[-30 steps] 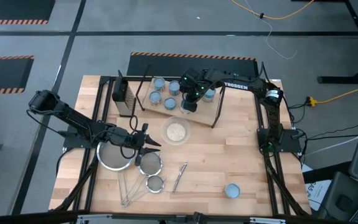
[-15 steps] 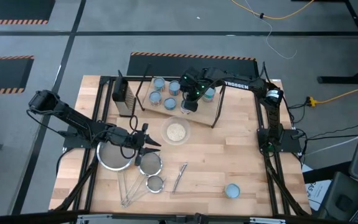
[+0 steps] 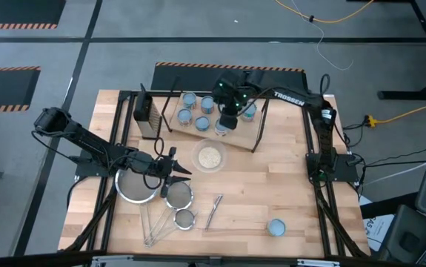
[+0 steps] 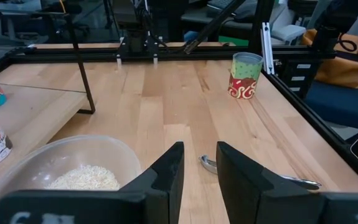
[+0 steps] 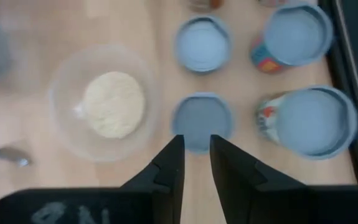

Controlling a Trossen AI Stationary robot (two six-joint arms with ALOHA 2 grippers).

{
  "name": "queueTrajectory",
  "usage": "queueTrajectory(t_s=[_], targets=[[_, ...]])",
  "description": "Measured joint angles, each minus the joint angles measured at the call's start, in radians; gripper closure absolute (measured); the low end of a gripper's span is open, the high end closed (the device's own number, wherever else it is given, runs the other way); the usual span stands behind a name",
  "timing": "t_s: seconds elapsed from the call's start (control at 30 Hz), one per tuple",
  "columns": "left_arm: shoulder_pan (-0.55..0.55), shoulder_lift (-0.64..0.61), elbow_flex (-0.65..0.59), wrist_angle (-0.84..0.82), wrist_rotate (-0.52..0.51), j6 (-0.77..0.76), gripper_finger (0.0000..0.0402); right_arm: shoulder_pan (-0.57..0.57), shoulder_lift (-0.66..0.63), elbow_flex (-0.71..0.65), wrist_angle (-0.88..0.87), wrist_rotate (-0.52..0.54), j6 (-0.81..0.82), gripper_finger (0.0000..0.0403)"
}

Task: Pick and place cans onto a shelf
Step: Put the canned spaghetti sauce on the shelf

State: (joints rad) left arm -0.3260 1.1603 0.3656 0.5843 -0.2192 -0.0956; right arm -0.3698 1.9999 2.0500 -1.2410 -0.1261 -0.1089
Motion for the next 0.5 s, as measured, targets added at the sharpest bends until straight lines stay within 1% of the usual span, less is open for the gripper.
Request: queueTrajectory(t_s=[0.1,0.27,0.43,0.5], targets=[[0.000,0.000,0.000,0.000,0.000,0.000,0.0315,0.062,0.000,0.062,-0.075,0.000,0.031,0.0322],[0.000,0.000,0.000,0.000,0.000,0.000,0.0315,0.226,0.000,0.136,-0.193,-0.001,0.124,0.0322],[0.000,0.000,0.000,0.000,0.000,0.000,0.0315,0.456,0.000,0.193,-0.261,0.003,0.244,0.0322],[0.000,0.000,0.000,0.000,0.000,0.000,0.0315,0.555,-0.006,0.202,-0.285,0.050,0.300,0.0322]])
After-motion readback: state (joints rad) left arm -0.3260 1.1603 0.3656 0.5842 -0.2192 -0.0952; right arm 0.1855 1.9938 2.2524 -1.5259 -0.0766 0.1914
